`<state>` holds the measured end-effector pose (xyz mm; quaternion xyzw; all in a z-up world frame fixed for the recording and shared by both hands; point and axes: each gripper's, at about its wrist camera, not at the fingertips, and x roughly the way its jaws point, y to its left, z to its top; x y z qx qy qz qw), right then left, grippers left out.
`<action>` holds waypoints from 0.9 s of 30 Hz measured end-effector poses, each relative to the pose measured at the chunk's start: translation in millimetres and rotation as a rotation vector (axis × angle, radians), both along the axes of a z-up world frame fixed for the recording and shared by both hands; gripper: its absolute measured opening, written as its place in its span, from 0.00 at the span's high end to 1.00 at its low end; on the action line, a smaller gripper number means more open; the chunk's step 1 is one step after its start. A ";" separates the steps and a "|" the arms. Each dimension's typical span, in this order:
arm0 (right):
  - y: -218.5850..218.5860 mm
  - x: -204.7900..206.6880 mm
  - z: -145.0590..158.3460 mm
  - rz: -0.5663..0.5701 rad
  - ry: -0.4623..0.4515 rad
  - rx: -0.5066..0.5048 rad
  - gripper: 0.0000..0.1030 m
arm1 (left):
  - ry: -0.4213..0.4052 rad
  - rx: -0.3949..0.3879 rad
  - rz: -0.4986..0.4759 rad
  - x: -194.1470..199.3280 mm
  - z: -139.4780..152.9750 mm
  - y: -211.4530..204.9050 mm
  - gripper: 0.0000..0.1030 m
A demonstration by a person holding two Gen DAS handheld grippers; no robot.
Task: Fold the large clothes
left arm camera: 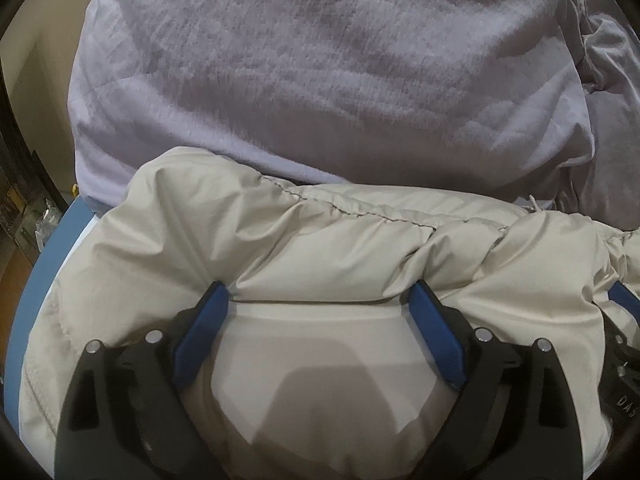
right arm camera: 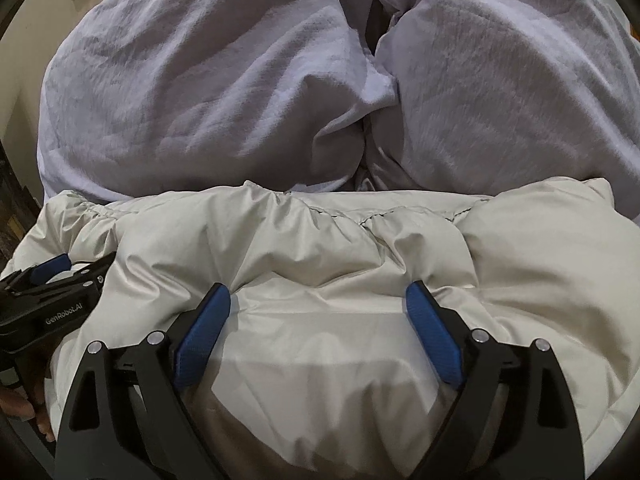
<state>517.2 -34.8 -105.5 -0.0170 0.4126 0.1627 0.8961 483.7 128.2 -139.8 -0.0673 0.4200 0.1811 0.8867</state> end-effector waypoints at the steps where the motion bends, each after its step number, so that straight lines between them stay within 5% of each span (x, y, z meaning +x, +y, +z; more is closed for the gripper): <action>1: -2.4 -0.6 3.5 0.004 0.005 -0.005 0.12 | 0.007 -0.005 -0.001 -0.2 1.5 -0.5 0.11; 13: -92.5 -0.8 55.4 -0.170 -0.079 -0.095 0.12 | -0.058 0.027 0.036 -31.8 54.5 17.3 0.11; 27: -118.8 16.7 11.7 -0.229 -0.047 -0.190 0.12 | 0.014 0.071 0.077 -40.6 25.8 69.8 0.11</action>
